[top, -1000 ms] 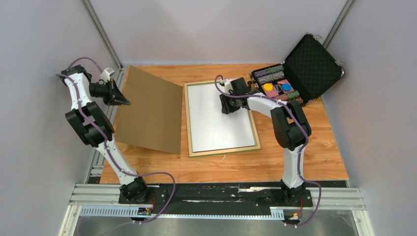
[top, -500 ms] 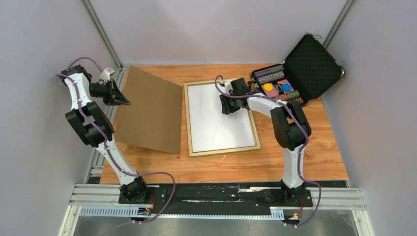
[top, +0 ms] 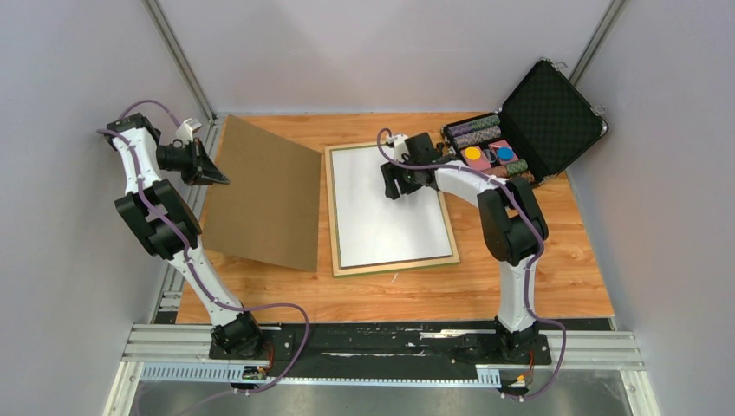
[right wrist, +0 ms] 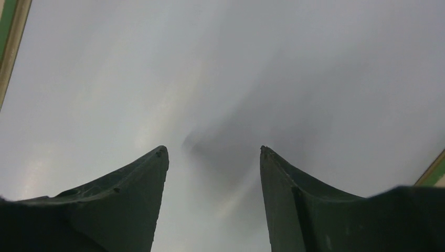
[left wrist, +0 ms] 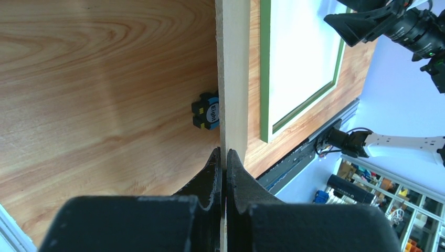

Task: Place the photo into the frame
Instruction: Adjust the photo in the photo frame.

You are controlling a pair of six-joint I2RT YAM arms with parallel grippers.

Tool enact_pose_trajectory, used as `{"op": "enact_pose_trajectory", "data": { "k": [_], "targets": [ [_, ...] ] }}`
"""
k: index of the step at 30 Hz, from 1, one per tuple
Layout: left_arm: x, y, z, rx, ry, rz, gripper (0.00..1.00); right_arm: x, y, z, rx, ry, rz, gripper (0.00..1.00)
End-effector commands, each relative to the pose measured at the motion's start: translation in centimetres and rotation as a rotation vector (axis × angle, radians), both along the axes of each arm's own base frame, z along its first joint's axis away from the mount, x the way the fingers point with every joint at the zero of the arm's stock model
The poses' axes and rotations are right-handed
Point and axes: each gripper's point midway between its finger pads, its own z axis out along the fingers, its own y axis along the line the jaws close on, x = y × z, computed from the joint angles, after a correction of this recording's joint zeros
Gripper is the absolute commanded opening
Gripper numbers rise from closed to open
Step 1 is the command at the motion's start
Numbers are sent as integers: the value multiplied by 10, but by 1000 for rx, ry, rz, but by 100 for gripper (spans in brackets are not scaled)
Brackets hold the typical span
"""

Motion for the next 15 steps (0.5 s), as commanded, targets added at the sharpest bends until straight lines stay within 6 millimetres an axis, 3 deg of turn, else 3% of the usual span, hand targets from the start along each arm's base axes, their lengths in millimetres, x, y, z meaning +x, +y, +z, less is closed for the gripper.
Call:
{"op": "enact_pose_trajectory", "data": {
  "k": [1, 6, 15],
  "targets": [
    [7, 27, 36, 145, -179, 9, 0, 22, 8, 64, 56, -126, -2, 65],
    [7, 26, 37, 144, -178, 10, 0, 20, 13, 75, 86, -122, 9, 67],
    [6, 25, 37, 136, -178, 8, 0, 9, 9, 29, 54, -26, 8, 66]
  ]
}}
